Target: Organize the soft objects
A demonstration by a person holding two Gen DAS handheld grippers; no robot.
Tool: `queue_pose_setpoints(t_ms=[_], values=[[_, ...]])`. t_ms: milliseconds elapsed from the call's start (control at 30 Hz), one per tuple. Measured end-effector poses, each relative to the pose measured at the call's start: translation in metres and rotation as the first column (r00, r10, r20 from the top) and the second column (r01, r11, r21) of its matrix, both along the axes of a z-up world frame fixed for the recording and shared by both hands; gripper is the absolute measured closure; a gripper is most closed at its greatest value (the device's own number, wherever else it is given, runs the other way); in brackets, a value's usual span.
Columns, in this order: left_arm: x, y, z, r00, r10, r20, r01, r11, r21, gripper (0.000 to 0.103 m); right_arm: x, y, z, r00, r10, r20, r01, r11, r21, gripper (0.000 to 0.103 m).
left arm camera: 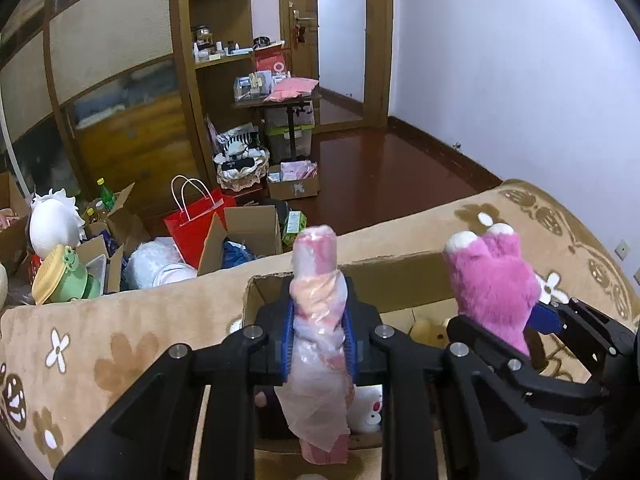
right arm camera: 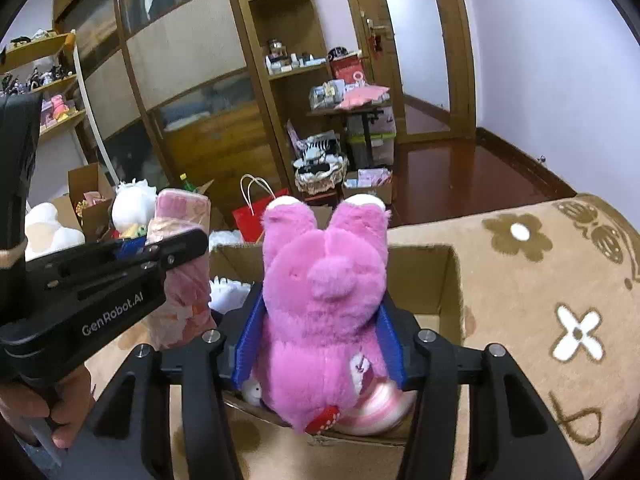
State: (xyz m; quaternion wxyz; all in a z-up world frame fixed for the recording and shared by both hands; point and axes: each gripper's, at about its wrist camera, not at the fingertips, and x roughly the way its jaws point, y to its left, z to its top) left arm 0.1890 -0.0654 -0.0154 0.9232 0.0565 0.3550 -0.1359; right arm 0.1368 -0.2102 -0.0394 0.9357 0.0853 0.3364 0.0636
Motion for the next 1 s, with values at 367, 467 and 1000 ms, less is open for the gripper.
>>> queue_pose_setpoints(t_ms=[367, 467, 1000], values=[[0.006, 0.006, -0.013, 0.997, 0.035, -0.065, -0.034, 0.999, 0.016, 0.044, 0.003, -0.006, -0.006, 1.0, -0.006, -0.016, 0.007, 1.0, 0.017, 0.037], [0.0, 0.009, -0.009, 0.998, 0.041, -0.045, -0.039, 0.998, 0.043, 0.043, -0.004, -0.013, -0.001, 1.0, -0.026, -0.013, 0.026, 0.999, 0.048, 0.02], [-0.061, 0.052, 0.062, 0.991, 0.111, 0.076, -0.109, 0.994, -0.028, 0.002, -0.067, -0.019, 0.069, 0.991, -0.089, 0.097, 0.093, 0.995, -0.044, 0.0]])
